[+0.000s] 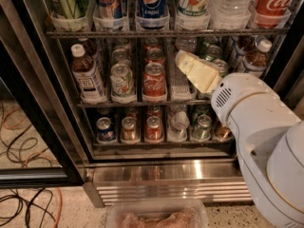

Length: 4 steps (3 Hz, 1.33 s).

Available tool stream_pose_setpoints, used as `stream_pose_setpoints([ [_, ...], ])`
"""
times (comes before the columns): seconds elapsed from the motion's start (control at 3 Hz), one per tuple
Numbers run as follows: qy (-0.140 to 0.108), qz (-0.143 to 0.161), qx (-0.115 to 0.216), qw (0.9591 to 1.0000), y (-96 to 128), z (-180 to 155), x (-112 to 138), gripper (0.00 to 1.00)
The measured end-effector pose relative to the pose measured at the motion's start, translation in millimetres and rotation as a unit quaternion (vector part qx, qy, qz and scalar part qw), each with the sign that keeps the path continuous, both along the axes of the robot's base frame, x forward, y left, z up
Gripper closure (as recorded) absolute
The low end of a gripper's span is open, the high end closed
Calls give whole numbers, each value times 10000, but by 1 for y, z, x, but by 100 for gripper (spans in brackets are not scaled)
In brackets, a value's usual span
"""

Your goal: Pick redbull can from top shelf of fridge

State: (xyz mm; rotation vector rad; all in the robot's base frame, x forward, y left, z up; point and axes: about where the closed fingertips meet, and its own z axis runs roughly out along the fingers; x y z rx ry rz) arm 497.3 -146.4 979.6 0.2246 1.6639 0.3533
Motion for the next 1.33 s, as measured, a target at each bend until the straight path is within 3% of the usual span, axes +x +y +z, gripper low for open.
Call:
stream_pose_setpoints([
  [0.33,0,4,3,10000,0,0,0,0],
  [0.67,-50,-101,-673,9977,8,-3,-4,0],
  [1.0,-165,331,-1029,9940,81,-31,-6,0],
  [1.33,-439,620,-908,9930,126,-28,-9,0],
])
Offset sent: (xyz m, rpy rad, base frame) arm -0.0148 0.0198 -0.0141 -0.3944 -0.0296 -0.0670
